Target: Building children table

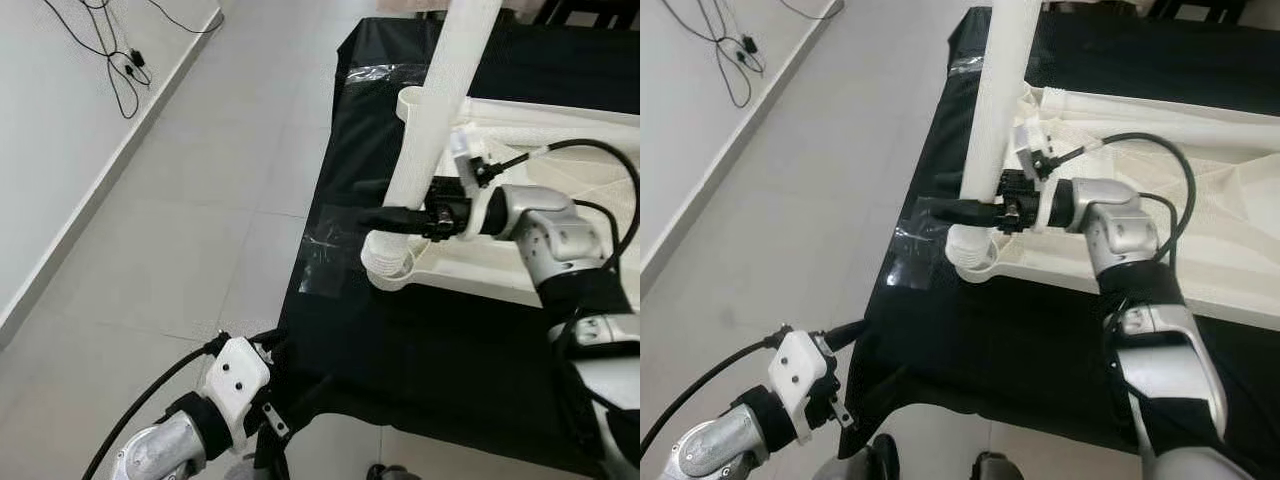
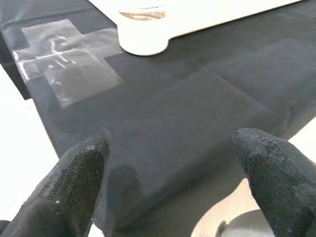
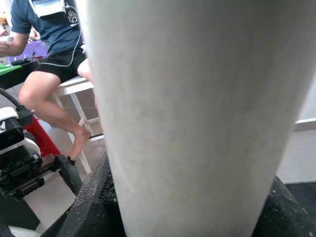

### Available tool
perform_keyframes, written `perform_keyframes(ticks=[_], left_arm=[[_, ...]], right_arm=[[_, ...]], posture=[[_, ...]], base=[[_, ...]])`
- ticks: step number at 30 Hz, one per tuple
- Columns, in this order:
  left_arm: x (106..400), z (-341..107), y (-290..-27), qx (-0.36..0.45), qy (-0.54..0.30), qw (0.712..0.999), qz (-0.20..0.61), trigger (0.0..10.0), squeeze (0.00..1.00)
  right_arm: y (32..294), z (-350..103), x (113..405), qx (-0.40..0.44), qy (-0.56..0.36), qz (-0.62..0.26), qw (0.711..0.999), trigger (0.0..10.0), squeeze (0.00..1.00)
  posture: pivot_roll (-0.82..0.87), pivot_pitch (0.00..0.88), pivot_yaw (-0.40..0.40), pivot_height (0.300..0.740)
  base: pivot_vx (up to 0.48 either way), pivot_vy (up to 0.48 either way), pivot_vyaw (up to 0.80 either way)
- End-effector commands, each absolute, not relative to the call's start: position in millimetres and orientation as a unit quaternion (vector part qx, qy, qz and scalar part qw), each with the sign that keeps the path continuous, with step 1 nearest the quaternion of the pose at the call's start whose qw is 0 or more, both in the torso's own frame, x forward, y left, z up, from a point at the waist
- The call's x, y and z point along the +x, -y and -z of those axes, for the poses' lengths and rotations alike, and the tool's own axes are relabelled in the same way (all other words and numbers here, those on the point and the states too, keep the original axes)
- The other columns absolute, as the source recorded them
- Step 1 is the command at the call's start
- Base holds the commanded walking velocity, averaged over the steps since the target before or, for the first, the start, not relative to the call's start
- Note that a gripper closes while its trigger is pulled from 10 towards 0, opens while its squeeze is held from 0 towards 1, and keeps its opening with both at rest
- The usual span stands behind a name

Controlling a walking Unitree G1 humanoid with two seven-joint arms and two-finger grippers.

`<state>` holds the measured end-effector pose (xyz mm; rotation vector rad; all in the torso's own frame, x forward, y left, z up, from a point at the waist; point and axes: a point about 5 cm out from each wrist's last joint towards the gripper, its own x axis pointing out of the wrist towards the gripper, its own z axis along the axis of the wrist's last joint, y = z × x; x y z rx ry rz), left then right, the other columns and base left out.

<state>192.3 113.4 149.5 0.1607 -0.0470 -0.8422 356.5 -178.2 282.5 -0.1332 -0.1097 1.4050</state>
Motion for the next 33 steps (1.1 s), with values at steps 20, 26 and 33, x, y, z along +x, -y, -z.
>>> perform_keyframes(ticks=[20, 26, 33], left_arm=[[180, -152, -120, 0.091, 0.015, 0.902, 0.422, 10.0, 0.0], [180, -152, -121, 0.09, 0.013, 0.901, 0.423, 10.0, 0.0], [180, -151, -120, 0.087, 0.012, 0.902, 0.424, 10.0, 0.0]], right_arm=[[175, -273, 356, -0.212, -0.002, -0.655, 0.725, 10.0, 0.0], [171, -268, 355, -0.247, -0.019, -0.664, 0.705, 10.0, 0.0], [165, -264, 352, -0.265, -0.022, -0.678, 0.685, 10.0, 0.0]], posture=[[0.0, 0.382, 0.058, 0.74], [0.0, 0.384, 0.057, 0.74], [0.0, 0.386, 0.055, 0.74]], base=[[0.0, 0.0, 0.0], [0.0, 0.0, 0.0], [0.0, 0.0, 0.0]])
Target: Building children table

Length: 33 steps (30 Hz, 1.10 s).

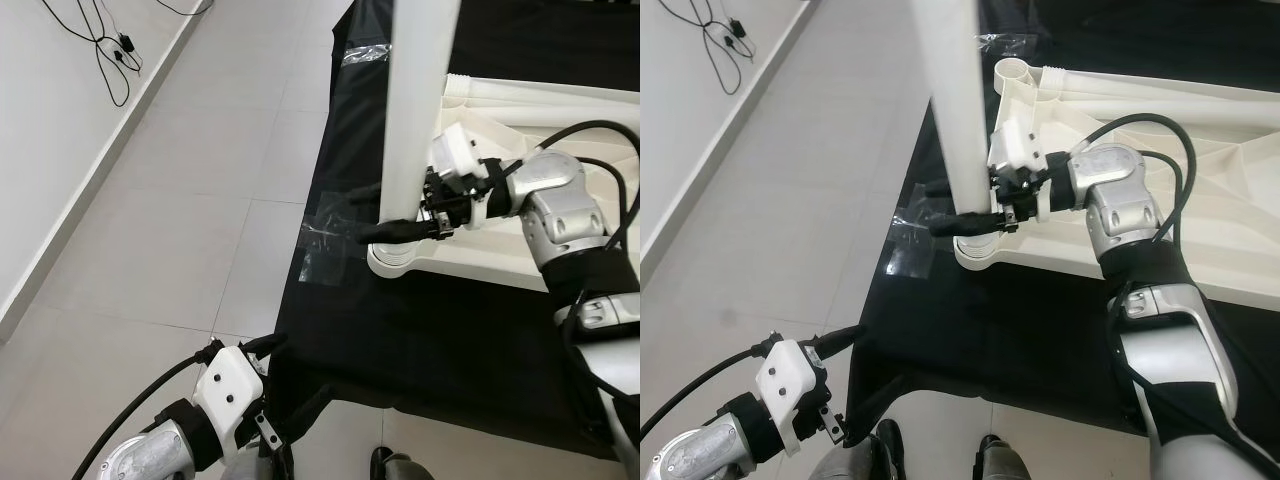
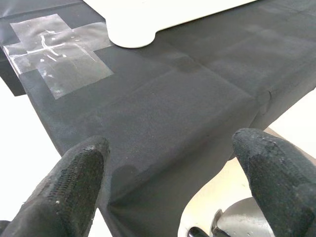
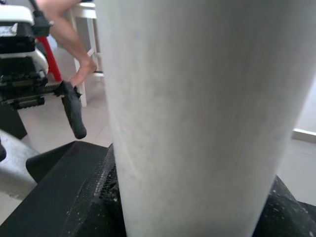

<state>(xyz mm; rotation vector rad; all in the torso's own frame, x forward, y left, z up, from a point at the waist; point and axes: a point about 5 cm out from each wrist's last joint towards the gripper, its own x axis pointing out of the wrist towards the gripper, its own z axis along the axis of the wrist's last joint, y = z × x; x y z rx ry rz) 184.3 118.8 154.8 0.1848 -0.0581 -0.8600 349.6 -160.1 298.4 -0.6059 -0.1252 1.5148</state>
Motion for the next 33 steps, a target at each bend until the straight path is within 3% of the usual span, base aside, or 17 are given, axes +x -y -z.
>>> perform_keyframes(ticks=[1, 9, 10, 13, 14, 16, 20, 29, 30, 32, 33], left_arm=[[180, -151, -120, 0.087, 0.012, 0.902, 0.424, 10.0, 0.0], [180, -150, -122, 0.086, 0.011, 0.902, 0.422, 10.0, 0.0], [181, -150, -122, 0.086, 0.011, 0.902, 0.422, 10.0, 0.0], [181, -150, -122, 0.086, 0.011, 0.903, 0.422, 10.0, 0.0], [182, -150, -121, 0.086, 0.011, 0.903, 0.422, 10.0, 0.0], [182, -150, -121, 0.086, 0.011, 0.903, 0.422, 10.0, 0.0], [183, -150, -121, 0.082, 0.012, 0.903, 0.422, 10.0, 0.0], [185, -150, -121, 0.083, 0.013, 0.906, 0.415, 10.0, 0.0], [185, -150, -122, 0.086, 0.014, 0.907, 0.412, 10.0, 0.0], [189, -151, -126, 0.097, 0.015, 0.911, 0.4, 10.0, 0.0], [189, -151, -126, 0.097, 0.015, 0.911, 0.4, 10.0, 0.0]], right_arm=[[165, -264, 352, -0.265, -0.022, -0.678, 0.685, 10.0, 0.0], [157, -264, 353, -0.251, -0.013, -0.682, 0.687, 10.0, 0.0], [157, -267, 356, -0.227, -0.002, -0.668, 0.709, 10.0, 0.0], [156, -269, 359, -0.207, 0.005, -0.655, 0.727, 10.0, 0.0], [158, -269, 363, -0.19, 0.008, -0.63, 0.752, 10.0, 0.0], [158, -269, 363, -0.19, 0.008, -0.63, 0.752, 10.0, 0.0], [169, -251, 362, -0.148, 0.001, -0.531, 0.834, 10.0, 0.0], [168, -232, 344, -0.097, 0.023, -0.465, 0.88, 10.0, 0.0], [165, -225, 337, -0.072, 0.028, -0.43, 0.899, 10.0, 0.0], [150, -196, 313, -0.065, 0.023, -0.257, 0.964, 10.0, 0.0], [150, -196, 313, -0.065, 0.023, -0.257, 0.964, 10.0, 0.0]], posture=[[0.0, 0.386, 0.055, 0.74], [0.0, 0.385, 0.05, 0.74], [-0.01, 0.385, 0.047, 0.74], [-0.01, 0.385, 0.046, 0.74], [-0.01, 0.385, 0.042, 0.74], [-0.01, 0.385, 0.042, 0.74], [-0.04, 0.383, 0.027, 0.74], [-0.04, 0.381, 0.017, 0.74], [-0.05, 0.379, 0.017, 0.74], [-0.05, 0.367, 0.025, 0.74], [-0.05, 0.367, 0.025, 0.74]], base=[[0.0, 0.0, 0.0], [0.0, 0.0, 0.0], [0.0, 0.0, 0.0], [0.0, 0.0, 0.0], [0.0, 0.0, 0.0], [0.0, 0.0, 0.0], [0.0, 0.0, 0.0], [0.0, 0.0, 0.0], [0.0, 0.0, 0.0], [0.0, 0.0, 0.0], [0.0, 0.0, 0.0]])
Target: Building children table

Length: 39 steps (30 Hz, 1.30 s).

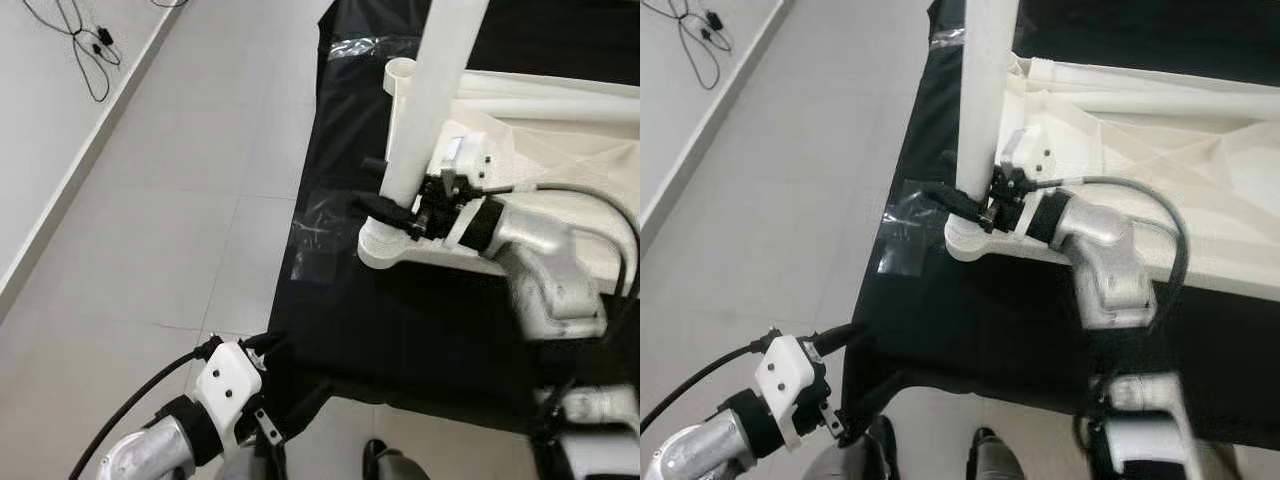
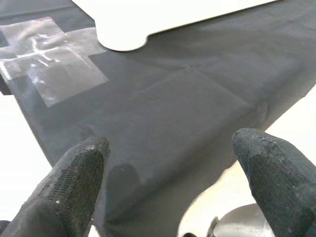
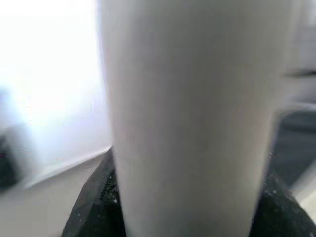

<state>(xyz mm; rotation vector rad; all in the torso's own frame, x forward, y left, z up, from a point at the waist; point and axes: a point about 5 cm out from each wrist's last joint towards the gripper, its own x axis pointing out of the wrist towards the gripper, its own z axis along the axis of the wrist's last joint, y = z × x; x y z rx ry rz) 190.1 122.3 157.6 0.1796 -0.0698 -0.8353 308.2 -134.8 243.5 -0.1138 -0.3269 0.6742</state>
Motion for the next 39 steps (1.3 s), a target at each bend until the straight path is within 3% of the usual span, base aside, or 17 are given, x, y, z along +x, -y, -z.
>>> perform_keyframes(ticks=[1, 3, 4, 9, 20, 30, 36, 37, 38, 39], left_arm=[[194, -154, -131, 0.098, 0.016, 0.917, 0.386, 10.0, 0.0], [197, -155, -134, 0.098, 0.016, 0.921, 0.376, 10.0, 0.0], [209, -160, -144, 0.111, 0.024, 0.931, 0.346, 10.0, 0.0], [229, -171, -161, 0.12, 0.043, 0.943, 0.309, 10.0, 0.0], [263, -218, -187, 0.095, 0.109, 0.954, 0.264, 10.0, 0.0], [271, -272, -174, 0.038, 0.177, 0.916, 0.358, 10.0, 0.0], [274, -300, -160, 0.008, 0.201, 0.875, 0.44, 10.0, 0.0], [278, -311, -156, -0.006, 0.204, 0.857, 0.474, 10.0, 0.66], [278, -311, -156, -0.006, 0.204, 0.857, 0.474, 10.0, 0.66], [282, -322, -151, -0.019, 0.2, 0.832, 0.517, 10.0, 1.0]], right_arm=[[137, -182, 294, -0.075, 0.003, -0.184, 0.98, 10.0, 0.0], [130, -177, 282, -0.082, -0.008, -0.14, 0.987, 10.0, 0.0], [105, -171, 274, -0.092, -0.011, -0.14, 0.986, 10.0, 0.0], [91, -174, 290, -0.08, -0.007, -0.118, 0.99, 10.0, 0.0], [103, -179, 308, -0.079, -0.013, -0.084, 0.993, 10.0, 0.0], [107, -176, 301, -0.075, -0.012, -0.056, 0.996, 10.0, 0.0], [102, -173, 301, -0.074, -0.011, -0.064, 0.995, 10.0, 0.0], [99, -174, 303, -0.073, -0.008, -0.069, 0.995, 10.0, 0.0], [99, -174, 303, -0.073, -0.008, -0.069, 0.995, 10.0, 0.0], [97, -177, 304, -0.072, -0.001, -0.075, 0.995, 10.0, 0.0]], posture=[[-0.04, 0.363, 0.037, 0.74], [-0.04, 0.363, 0.038, 0.74], [-0.03, 0.355, 0.047, 0.74], [-0.03, 0.332, 0.062, 0.74], [-0.03, 0.291, 0.059, 0.74], [-0.04, 0.239, 0.066, 0.74], [-0.05, 0.207, 0.073, 0.74], [-0.05, 0.201, 0.075, 0.74], [-0.05, 0.201, 0.075, 0.74], [-0.05, 0.198, 0.076, 0.74]], base=[[0.0, 0.0, 0.0], [0.0, 0.0, 0.0], [0.0, 0.0, 0.0], [0.0, 0.0, 0.0], [0.0, 0.0, 0.0], [0.0, 0.0, 0.0], [0.0, 0.0, 0.0], [0.0, 0.0, 0.0], [0.0, 0.0, 0.0], [0.0, 0.0, 0.0]])
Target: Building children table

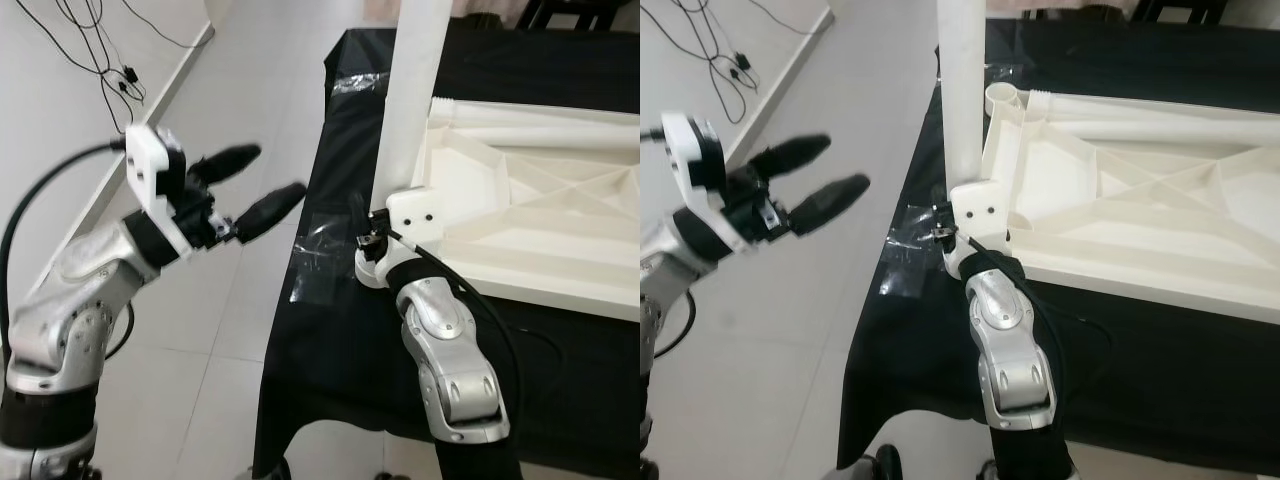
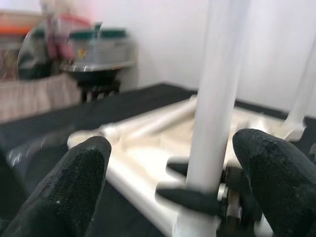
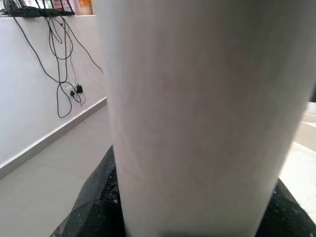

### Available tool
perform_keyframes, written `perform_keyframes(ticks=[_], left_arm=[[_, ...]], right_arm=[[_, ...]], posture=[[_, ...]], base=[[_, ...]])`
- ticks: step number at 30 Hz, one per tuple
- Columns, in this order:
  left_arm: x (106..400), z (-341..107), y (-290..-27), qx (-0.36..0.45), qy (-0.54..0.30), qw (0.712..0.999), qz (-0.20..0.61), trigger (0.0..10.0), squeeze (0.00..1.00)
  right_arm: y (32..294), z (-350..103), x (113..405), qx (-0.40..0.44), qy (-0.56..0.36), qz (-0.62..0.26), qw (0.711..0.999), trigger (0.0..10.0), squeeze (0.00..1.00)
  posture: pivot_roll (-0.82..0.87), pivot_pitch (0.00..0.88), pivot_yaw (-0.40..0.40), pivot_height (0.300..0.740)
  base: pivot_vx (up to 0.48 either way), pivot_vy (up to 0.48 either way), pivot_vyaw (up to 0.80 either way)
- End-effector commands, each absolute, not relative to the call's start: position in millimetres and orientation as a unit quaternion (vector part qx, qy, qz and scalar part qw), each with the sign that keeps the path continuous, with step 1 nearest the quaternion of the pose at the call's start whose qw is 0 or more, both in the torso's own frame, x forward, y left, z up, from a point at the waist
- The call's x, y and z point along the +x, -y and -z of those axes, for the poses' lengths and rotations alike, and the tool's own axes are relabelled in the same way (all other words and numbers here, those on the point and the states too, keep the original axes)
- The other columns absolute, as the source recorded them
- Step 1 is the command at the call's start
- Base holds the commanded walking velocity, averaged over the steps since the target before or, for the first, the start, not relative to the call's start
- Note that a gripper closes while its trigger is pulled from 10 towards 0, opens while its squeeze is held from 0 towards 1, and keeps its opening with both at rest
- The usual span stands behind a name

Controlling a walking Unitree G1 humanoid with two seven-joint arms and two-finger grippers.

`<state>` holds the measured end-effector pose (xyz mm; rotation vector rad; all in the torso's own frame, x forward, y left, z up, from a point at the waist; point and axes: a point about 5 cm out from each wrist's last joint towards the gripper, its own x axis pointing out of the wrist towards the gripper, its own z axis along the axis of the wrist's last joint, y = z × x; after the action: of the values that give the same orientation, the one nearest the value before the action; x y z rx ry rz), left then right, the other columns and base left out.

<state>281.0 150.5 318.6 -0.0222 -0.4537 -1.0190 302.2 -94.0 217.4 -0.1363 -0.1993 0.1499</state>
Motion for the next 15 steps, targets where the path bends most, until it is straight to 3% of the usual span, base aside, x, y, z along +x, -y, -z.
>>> perform_keyframes(ticks=[1, 3, 6, 11, 12, 13, 14, 15], left_arm=[[282, -322, -151, -0.019, 0.2, 0.832, 0.517, 10.0, 1.0], [292, -336, -142, -0.024, 0.184, 0.796, 0.575, 10.0, 1.0], [308, -343, -133, -0.012, 0.165, 0.779, 0.605, 10.0, 1.0], [325, -351, -124, 0.008, 0.158, 0.777, 0.609, 10.0, 1.0], [331, -355, -120, 0.014, 0.157, 0.776, 0.61, 10.0, 0.91], [331, -355, -120, 0.014, 0.157, 0.776, 0.61, 10.0, 0.91], [337, -359, -115, 0.021, 0.156, 0.776, 0.611, 10.0, 0.0], [337, -359, -115, 0.021, 0.156, 0.776, 0.611, 10.0, 0.0]], right_arm=[[97, -177, 304, -0.072, -0.001, -0.075, 0.995, 10.0, 0.0], [91, -182, 306, -0.069, 0.012, -0.088, 0.994, 10.0, 0.0], [84, -187, 307, -0.067, 0.024, -0.103, 0.992, 10.0, 0.0], [77, -190, 305, -0.061, 0.033, -0.118, 0.991, 10.0, 0.0], [74, -192, 305, -0.058, 0.036, -0.123, 0.99, 10.0, 0.0], [74, -192, 305, -0.058, 0.036, -0.123, 0.99, 10.0, 0.0], [71, -193, 304, -0.054, 0.04, -0.13, 0.989, 10.0, 0.0], [71, -193, 304, -0.054, 0.04, -0.13, 0.989, 10.0, 0.0]], posture=[[-0.05, 0.198, 0.076, 0.74], [-0.05, 0.194, 0.079, 0.74], [-0.06, 0.19, 0.088, 0.74], [-0.06, 0.188, 0.095, 0.74], [-0.06, 0.188, 0.096, 0.74], [-0.06, 0.188, 0.096, 0.74], [-0.07, 0.19, 0.102, 0.74], [-0.07, 0.19, 0.102, 0.74]], base=[[0.0, 0.0, 0.0], [0.0, 0.0, 0.0], [0.0, 0.0, 0.0], [0.0, 0.0, 0.0], [0.0, 0.0, 0.0], [0.0, 0.0, 0.0], [0.0, 0.0, 0.0], [0.0, 0.0, 0.0]])
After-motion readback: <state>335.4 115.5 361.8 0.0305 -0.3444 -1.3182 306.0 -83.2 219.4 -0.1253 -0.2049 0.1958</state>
